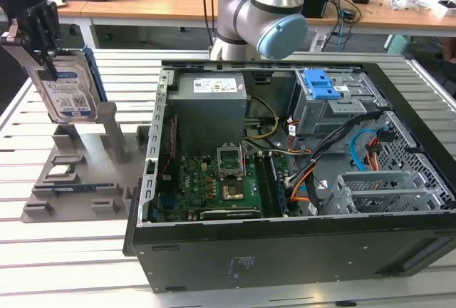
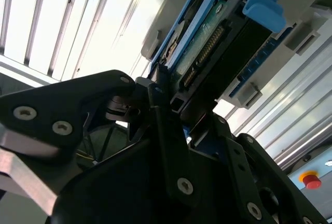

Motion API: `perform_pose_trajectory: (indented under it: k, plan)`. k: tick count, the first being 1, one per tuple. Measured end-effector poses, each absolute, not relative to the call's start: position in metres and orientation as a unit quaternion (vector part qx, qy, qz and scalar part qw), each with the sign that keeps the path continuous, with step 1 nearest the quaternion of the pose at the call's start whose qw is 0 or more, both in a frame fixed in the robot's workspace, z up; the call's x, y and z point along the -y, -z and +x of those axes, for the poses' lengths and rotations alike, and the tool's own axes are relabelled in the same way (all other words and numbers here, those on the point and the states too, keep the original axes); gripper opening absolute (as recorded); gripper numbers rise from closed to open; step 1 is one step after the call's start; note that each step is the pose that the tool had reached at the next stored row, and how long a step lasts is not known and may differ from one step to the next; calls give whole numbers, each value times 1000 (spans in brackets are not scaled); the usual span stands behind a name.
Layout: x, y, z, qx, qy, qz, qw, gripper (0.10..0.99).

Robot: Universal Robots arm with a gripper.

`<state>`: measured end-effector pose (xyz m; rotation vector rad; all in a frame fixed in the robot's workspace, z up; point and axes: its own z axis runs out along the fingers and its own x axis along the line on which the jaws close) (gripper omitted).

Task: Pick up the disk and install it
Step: 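Pick up the disk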

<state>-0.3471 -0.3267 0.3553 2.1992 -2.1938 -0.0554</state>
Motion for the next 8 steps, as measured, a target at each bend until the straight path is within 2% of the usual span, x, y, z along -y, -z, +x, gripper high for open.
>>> perform_pose_trajectory:
  k: [8]
  plan:
    - [327, -366, -347, 706, 18, 708, 17, 365]
